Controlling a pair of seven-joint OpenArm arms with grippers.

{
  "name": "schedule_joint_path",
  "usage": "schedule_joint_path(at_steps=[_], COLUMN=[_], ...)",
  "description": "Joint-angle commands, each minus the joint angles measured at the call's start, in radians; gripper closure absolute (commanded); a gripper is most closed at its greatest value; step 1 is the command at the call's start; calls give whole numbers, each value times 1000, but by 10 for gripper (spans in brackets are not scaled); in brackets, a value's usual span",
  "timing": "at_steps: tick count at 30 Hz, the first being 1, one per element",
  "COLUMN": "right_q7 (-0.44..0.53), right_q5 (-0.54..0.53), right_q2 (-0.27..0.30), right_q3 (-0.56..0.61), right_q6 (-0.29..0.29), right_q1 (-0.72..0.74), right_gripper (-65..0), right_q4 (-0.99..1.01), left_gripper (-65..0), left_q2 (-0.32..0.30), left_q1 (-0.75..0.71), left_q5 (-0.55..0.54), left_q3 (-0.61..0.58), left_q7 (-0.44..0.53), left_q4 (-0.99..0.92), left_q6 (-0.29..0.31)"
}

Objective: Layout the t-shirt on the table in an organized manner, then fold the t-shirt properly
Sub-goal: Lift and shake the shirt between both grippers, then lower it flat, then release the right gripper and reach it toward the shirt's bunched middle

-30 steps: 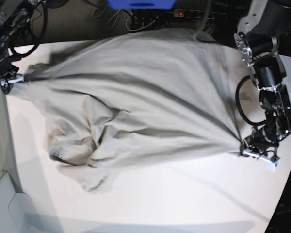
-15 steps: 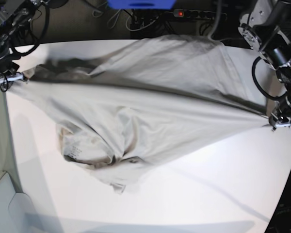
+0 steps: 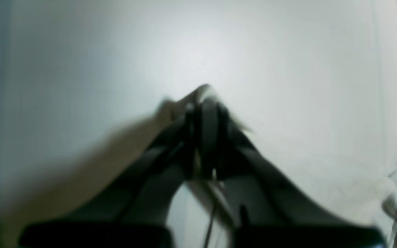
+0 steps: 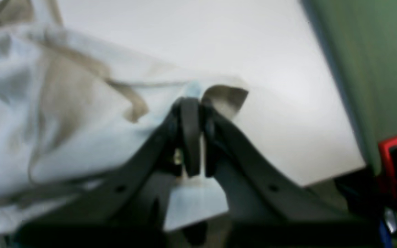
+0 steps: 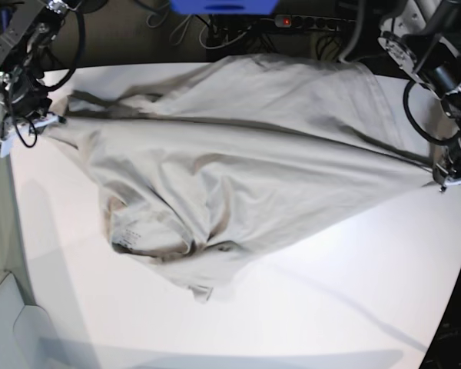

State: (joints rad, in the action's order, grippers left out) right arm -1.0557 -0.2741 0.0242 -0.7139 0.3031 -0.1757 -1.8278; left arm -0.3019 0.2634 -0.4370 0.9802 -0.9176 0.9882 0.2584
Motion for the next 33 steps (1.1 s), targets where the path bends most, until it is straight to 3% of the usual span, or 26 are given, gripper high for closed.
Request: schedule_joint_path(at_steps=[1,7,11,18,21,33], right_q7=[5,-7,-5,-5,-11,-7], right_q5=[-4,-6,-6,-7,-7,-7], right_q2=[26,59,87,96,113,102], right_q3=[0,13,12,-52,-40,343], right_q6=[8,8,8,8,9,9], right_q1=[11,25,26,107,153,279], right_gripper=[-100,-316,-367,-368,-369,-369], right_q4=[-17,-22,-22,-22,-17,-13], left_gripper=[-5,-6,-64,-509,-602,-624], left_q2=[-24,-21,-29,-50,-56,-67], left_q1=[23,23,-3,-54,-85,-201], left_q5=[-13,-18,-98,-227,-279,-418], left_q3=[3,1,-2,-4,-4,-1], left_q7=[-19,-79,-80,-108,-107,-108], left_q4=[19,30,24,30,31,197], left_q6=[2,5,5,5,5,3])
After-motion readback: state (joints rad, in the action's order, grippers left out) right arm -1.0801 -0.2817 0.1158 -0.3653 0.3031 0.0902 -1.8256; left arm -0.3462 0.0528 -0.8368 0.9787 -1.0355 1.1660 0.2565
